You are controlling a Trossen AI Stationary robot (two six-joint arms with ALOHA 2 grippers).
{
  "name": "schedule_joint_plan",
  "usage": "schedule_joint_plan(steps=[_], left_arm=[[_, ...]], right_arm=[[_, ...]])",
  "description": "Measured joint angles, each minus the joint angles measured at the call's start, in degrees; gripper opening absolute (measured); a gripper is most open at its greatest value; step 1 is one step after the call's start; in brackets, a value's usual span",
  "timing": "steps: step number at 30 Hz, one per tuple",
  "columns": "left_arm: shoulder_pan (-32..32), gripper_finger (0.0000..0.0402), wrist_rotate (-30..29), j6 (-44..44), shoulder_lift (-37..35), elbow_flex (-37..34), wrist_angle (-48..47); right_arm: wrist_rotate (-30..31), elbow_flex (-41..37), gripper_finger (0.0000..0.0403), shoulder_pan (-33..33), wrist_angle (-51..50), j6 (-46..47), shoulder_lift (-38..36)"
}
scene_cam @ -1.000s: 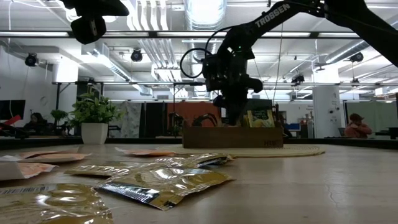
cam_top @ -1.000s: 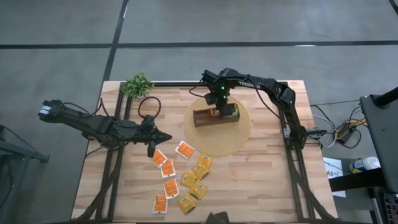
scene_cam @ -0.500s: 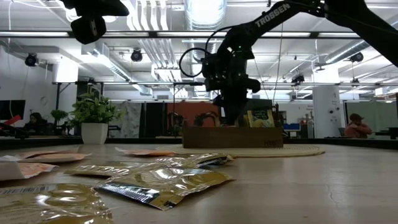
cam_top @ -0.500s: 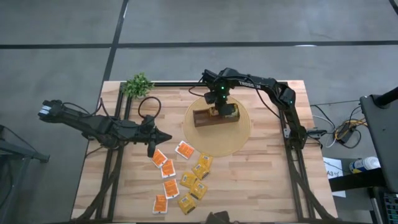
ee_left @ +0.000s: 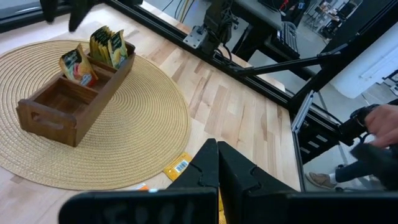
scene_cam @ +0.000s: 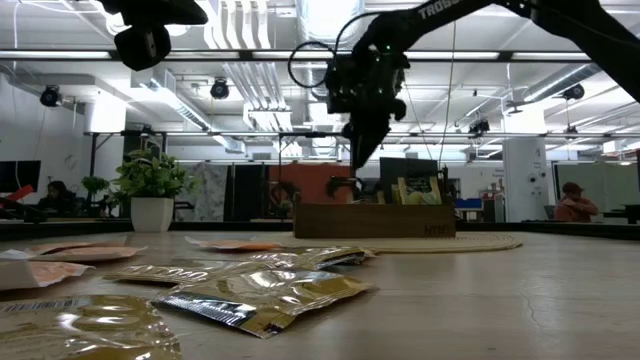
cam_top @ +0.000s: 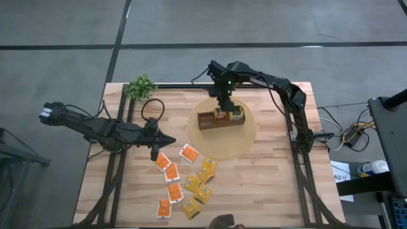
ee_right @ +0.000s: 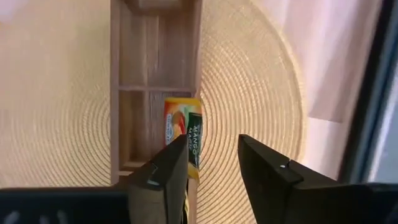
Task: Pick & Place Tea
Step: Put the orange tea bag into the middle section of the wooden organizer
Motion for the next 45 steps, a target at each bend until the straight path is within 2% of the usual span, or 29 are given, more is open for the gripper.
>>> schedule_joint_plan(steps=[3,11,20,27,32,37,45], left_arm=[[0.0,0.0000,0.0,0.0,0.0,0.0,0.0],[0.0,0.0000,0.0,0.0,0.0,0.0,0.1],[0.0,0.0000,0.0,0.0,0.0,0.0,0.1],[0.0,0.0000,0.0,0.0,0.0,0.0,0.1],[0.0,0.0000,0.0,-0.2,0.0,0.0,0.1],[0.0,0.0000,0.0,-4.7,0.0,0.0,0.2],[0.0,0.0000,0.0,-4.9,0.0,0.0,0.3]], right_arm=[[-1.2,3.2,0.0147,0.5,-2.2,1.1,-0.6],[-13.2,4.5,0.0141,2.2,-3.4,6.8,-6.4],[-13.7,-4.0,0.0123,7.0,-2.1,11.8,-17.3],[-13.7,-15.3,0.0114,12.6,4.9,20.1,-26.8],[-13.7,-24.7,0.0115,16.8,13.9,27.7,-33.9],[-13.2,-32.6,0.0115,22.2,21.5,35.9,-40.4],[0.1,-41.3,0.0103,32.0,28.3,46.8,-52.2]])
